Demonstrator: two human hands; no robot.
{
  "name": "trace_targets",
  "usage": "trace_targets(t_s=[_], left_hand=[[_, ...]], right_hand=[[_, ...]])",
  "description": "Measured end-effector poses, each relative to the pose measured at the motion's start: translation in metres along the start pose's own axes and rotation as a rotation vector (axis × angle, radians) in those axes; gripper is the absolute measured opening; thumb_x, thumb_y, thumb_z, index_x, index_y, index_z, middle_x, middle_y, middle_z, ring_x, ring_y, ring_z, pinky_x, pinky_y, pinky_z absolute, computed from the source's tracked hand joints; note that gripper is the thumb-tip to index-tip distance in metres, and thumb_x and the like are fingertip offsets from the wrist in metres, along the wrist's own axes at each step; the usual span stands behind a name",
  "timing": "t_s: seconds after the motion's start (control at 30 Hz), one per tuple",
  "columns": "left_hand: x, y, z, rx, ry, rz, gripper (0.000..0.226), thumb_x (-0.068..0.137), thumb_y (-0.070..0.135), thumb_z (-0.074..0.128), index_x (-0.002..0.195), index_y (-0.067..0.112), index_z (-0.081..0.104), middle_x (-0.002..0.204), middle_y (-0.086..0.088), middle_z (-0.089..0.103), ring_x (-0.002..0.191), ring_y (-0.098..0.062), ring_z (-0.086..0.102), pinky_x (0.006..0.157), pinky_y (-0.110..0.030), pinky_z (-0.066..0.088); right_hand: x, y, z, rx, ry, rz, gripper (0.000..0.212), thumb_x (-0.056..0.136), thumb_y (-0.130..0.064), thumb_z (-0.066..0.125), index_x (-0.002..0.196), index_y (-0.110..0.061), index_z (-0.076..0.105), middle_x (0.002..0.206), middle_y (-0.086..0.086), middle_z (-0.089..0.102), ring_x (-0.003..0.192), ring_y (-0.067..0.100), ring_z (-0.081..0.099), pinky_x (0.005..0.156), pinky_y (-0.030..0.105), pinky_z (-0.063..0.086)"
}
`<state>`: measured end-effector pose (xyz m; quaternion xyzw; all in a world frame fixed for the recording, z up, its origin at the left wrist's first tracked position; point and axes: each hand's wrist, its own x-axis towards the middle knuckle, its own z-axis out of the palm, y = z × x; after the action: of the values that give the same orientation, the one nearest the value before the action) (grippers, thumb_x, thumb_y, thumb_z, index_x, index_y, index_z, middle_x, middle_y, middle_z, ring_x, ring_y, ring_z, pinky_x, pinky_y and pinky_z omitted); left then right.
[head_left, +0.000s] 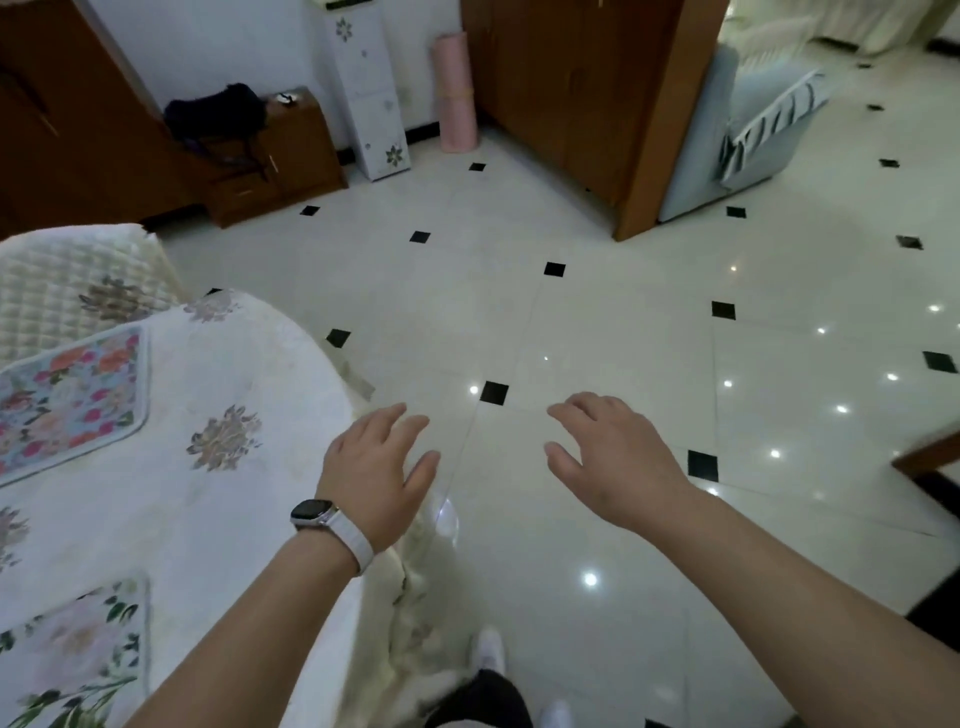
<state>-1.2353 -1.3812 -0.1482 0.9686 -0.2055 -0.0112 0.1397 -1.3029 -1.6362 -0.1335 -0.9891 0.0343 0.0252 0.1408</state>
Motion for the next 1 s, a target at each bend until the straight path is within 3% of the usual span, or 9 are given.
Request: trace_targets(t_s=[0.2,0.43,0.7,1.0], left_hand=[[0.099,0.010,0.023,-0.082,0.026,0.016,0.052,0.084,0.048,0.036,0.126,0.024,0.056,0.139,-0.004,0.052,0.127,-0.027,0.046,0.100,-0.050,0.041],[0.253,-0.016,0.046,-0.041,-0.042,0.103,0.054,0.086,0.050,0.031,0.129,0.027,0.053,0.141,-0.001,0.050,0.130,-0.025,0.044,0.103,-0.048,0.038],[0.414,-0.054,-0.006,-0.002,0.128,0.276,0.040,0.090,0.041,0.040,0.116,0.021,0.063,0.126,-0.004,0.062,0.119,-0.028,0.055,0.094,-0.044,0.044],[0.517,-0.137,-0.029,0.031,0.201,0.095,0.042,0.090,0.043,0.040,0.116,0.021,0.064,0.128,-0.005,0.061,0.120,-0.030,0.054,0.095,-0.044,0.043]], right_hand=[[0.080,0.048,-0.015,-0.022,0.008,-0.003,0.051,0.094,-0.045,0.042,0.134,-0.018,0.054,0.135,0.003,0.055,0.121,0.027,0.051,0.095,0.042,0.045],[0.230,0.073,-0.025,-0.096,-0.030,-0.020,0.065,0.088,-0.056,0.020,0.134,-0.023,0.053,0.140,-0.001,0.052,0.127,0.024,0.046,0.100,0.040,0.040],[0.390,0.061,-0.074,-0.121,0.065,-0.089,0.056,0.090,-0.050,0.031,0.127,-0.020,0.061,0.131,0.002,0.060,0.121,0.026,0.054,0.096,0.041,0.044],[0.561,0.019,-0.070,-0.156,0.085,-0.277,0.052,0.089,-0.048,0.037,0.121,-0.018,0.065,0.126,0.005,0.063,0.117,0.027,0.058,0.094,0.043,0.047]])
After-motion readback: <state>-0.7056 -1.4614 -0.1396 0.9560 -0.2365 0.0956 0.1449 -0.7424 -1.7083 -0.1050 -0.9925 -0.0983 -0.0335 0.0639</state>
